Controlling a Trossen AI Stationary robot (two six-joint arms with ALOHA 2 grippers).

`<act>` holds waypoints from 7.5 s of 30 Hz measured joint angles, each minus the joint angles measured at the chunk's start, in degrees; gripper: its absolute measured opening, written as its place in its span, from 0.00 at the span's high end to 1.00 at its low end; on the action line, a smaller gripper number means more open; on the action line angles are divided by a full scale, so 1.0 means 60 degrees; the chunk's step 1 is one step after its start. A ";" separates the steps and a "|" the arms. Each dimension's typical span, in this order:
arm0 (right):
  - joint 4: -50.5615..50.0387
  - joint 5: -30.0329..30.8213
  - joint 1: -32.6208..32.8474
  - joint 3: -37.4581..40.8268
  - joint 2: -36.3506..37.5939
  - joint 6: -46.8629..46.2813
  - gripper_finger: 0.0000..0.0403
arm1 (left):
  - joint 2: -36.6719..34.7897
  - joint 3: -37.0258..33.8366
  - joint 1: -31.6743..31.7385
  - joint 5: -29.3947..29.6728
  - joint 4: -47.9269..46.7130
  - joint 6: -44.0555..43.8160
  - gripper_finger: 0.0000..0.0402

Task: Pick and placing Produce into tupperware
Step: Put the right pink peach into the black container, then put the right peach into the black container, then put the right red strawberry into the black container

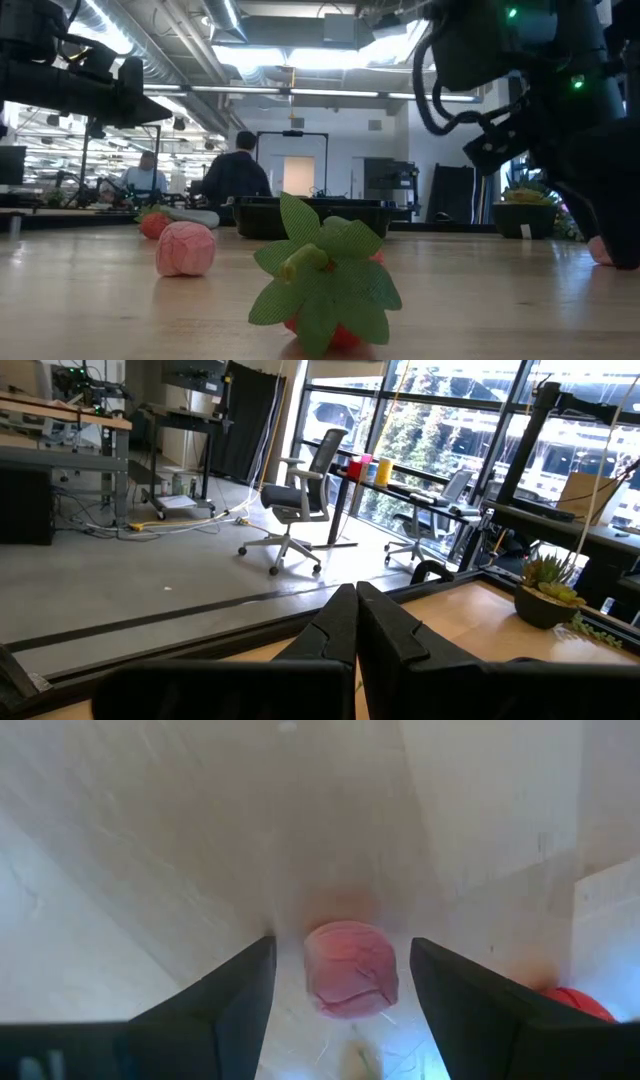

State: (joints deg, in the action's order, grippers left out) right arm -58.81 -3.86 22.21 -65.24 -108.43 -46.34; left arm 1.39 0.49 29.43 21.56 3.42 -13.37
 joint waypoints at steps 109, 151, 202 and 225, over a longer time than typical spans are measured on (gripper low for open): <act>0.9004 -0.0478 -0.1102 -0.3433 -0.2617 0.7339 0.39 | 0.0000 0.0002 0.0000 0.0000 0.0002 0.0004 1.00; 0.8228 -0.0947 -0.2397 -0.3406 -0.2142 0.7475 0.80 | 0.0000 0.0000 0.0002 0.0004 0.0004 0.0004 1.00; -0.1025 0.0710 -0.5557 -0.3437 -0.0768 0.4965 0.40 | 0.0007 0.0002 0.0003 0.0007 0.0004 0.0004 1.00; -0.5045 0.0821 -0.4025 -0.1393 0.3829 0.1083 0.39 | 0.0007 0.0001 0.0000 0.0007 0.0004 0.0004 1.00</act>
State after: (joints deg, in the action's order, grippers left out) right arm -89.07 1.06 -1.94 -73.60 -85.45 -39.84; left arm 1.43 0.50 29.43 21.61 3.44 -13.34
